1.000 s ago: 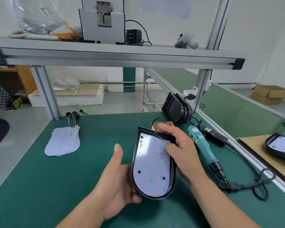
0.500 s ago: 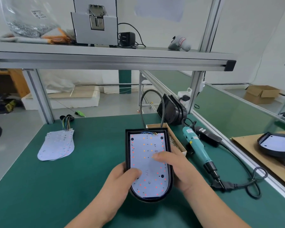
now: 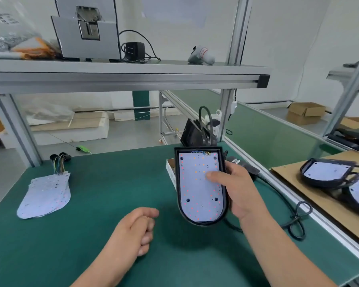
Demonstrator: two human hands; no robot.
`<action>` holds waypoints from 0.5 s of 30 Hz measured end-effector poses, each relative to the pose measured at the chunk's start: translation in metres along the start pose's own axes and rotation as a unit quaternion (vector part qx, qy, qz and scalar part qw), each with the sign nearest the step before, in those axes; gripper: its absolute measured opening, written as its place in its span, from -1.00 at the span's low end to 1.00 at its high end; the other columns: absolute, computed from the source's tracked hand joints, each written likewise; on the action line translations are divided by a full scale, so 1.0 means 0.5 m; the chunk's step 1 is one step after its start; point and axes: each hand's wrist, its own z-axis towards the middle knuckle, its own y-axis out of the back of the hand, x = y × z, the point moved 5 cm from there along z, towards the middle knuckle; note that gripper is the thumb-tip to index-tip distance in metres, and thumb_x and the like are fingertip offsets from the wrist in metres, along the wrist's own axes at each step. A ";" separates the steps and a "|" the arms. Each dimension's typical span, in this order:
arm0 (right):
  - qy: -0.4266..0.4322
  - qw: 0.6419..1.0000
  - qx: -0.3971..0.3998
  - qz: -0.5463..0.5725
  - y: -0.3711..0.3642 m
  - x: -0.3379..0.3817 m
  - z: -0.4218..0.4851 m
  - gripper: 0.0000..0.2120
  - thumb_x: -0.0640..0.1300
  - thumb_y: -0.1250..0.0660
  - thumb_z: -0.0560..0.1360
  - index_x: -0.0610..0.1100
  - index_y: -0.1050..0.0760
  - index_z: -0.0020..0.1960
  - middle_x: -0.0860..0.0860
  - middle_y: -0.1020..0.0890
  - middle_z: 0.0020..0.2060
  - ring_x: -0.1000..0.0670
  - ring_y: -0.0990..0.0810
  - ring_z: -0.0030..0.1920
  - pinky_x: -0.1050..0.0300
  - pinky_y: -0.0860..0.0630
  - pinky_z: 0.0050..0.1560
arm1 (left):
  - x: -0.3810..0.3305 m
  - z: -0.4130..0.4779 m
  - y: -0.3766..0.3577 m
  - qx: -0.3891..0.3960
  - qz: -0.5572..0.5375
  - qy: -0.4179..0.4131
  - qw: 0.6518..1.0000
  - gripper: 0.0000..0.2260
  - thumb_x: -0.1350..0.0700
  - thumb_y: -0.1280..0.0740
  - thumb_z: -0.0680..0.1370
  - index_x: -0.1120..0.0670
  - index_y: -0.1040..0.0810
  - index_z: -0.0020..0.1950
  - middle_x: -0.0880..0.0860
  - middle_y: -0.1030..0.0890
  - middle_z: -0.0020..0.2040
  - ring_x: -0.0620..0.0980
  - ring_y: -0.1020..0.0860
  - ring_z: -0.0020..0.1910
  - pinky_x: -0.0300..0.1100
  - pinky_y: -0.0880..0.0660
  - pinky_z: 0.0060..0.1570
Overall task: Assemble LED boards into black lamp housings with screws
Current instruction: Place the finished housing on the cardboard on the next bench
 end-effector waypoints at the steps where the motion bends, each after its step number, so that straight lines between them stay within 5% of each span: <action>1: 0.012 1.000 -0.011 -0.004 0.024 0.013 0.004 -0.71 -0.27 -0.46 0.36 -0.19 -0.72 0.07 -0.26 -0.74 0.07 -0.25 -0.74 0.00 -0.23 -0.67 0.08 | 0.002 0.000 0.001 0.002 0.004 0.007 1.000 -0.68 0.33 -0.07 0.71 0.18 -0.62 0.19 0.03 -0.49 -0.26 -0.06 -0.32 -0.41 -0.20 -0.24 -0.49; 10: 0.071 0.973 -0.205 -0.078 0.338 0.126 0.039 -0.76 -0.46 -0.35 0.52 -0.18 -0.69 -0.03 -0.07 -0.78 -0.15 -0.10 -0.75 -0.22 0.06 -0.66 -0.28 | 0.031 0.031 0.017 0.001 0.032 0.030 0.999 -0.74 0.35 -0.15 0.73 0.19 -0.63 0.17 0.17 -0.62 -0.27 0.04 -0.34 -0.51 -0.23 -0.31 -0.52; 15: 0.067 0.938 -0.316 -0.126 0.524 0.165 0.037 -0.82 -0.36 -0.41 0.54 -0.11 -0.67 0.00 -0.07 -0.77 -0.07 -0.17 -0.75 -0.10 -0.07 -0.65 -0.04 | 0.029 0.038 0.011 -0.009 -0.001 0.025 1.000 -0.76 0.46 -0.18 0.69 0.26 -0.60 0.18 0.25 -0.69 -0.16 0.14 -0.53 -0.43 -0.13 -0.48 -0.54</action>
